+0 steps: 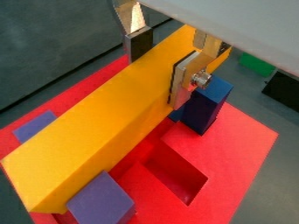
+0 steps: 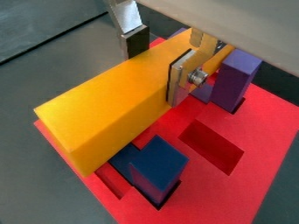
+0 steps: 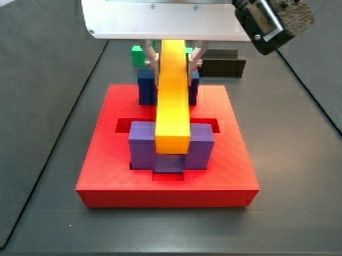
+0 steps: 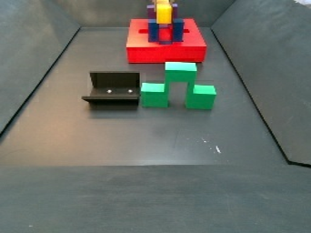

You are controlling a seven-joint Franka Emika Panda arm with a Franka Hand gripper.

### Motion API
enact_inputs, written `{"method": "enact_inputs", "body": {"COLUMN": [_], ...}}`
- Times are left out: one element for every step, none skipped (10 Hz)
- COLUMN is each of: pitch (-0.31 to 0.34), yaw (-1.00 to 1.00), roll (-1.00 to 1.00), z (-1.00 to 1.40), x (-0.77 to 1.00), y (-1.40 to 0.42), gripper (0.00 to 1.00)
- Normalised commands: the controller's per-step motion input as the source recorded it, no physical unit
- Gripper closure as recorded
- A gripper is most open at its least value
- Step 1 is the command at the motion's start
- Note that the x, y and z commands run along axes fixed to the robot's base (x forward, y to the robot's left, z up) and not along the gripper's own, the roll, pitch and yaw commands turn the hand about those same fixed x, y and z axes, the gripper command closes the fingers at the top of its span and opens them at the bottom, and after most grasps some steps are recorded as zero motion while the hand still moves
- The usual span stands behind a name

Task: Pick up the yellow object. Move up. Move to above the board. Insert the yellow object.
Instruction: Insert the yellow object.

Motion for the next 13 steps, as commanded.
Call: {"method": "enact_inputs", "body": {"pitch": [0.0,0.0,-0.02,0.0,0.0,0.0,0.073,0.0,0.0,0.0,0.0,-0.044,-0.05], "yaw": [0.04,0.03,0.11,0.11,0.11,0.09,0.12,-0.02,0.0,0.14,0.14,0.21,0.28], "roll": [0.0,0.0,-0.06,-0.01,-0.03,0.0,0.03,-0.01,-0.03,-0.06,-0.05,-0.05,-0.06], "z": [-0.15,-0.13,-0.07,-0.11,-0.09,-0.02,0.0,-0.09,0.0,0.05,0.1,0.11,0.08], "x": [0.0,0.0,-0.03,-0.01,-0.01,0.0,0.0,0.0,-0.04,-0.14,-0.15,-0.17,-0.11], "y": [0.0,0.0,0.08,0.02,0.02,0.0,0.0,0.0,-0.03,0.0,0.0,-0.04,-0.04], "gripper": [1.0,1.0,1.0,1.0,1.0,1.0,1.0,1.0,1.0,1.0,1.0,1.0,1.0]}}
